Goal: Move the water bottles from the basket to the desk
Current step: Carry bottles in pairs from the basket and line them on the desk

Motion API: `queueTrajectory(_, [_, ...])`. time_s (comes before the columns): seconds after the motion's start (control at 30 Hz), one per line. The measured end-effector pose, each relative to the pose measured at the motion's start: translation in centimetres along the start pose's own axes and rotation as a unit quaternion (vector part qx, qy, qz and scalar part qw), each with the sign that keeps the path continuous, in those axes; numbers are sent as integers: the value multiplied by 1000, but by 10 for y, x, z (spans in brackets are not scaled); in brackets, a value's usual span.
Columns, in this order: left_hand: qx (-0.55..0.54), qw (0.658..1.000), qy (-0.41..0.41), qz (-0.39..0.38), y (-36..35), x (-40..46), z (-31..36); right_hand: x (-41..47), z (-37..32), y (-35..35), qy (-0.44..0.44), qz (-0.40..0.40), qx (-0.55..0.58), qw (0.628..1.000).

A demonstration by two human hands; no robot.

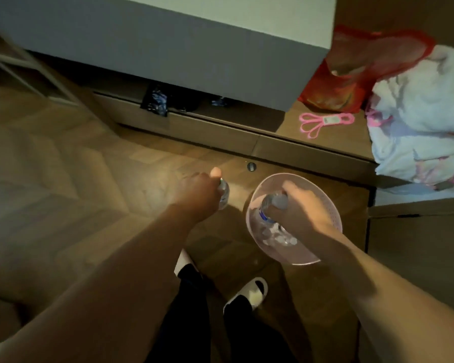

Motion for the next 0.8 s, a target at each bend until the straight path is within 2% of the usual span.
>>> queueTrajectory(0.07, [-21,999,23,13,12,4,-38,25,-27,6,-54,90,-200,974])
queueTrajectory(0.1, [-32,999,33,18,19,6,-57,39,-42,4,-58,98,-252,961])
queueTrajectory(0.23, [-32,996,76,42,48,18,-131,98,-104,-20,-53,44,-241,968])
queueTrajectory(0.33, [-39,992,110,50,71,28,-183,138,-146,-33,-36,36,-251,967])
queueTrajectory(0.8, [-129,940,287,131,167,67,-368,325,-325,-95,120,-29,-313,942])
Point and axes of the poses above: each hand's wrist, its own x-axis towards the middle knuckle, its own y-axis out of the back of the hand, z = x × y, the point moved 3 cm from there along x, towards the middle knuckle, and after that the axes turned 15 degrees about y, right-handed, at the moved point
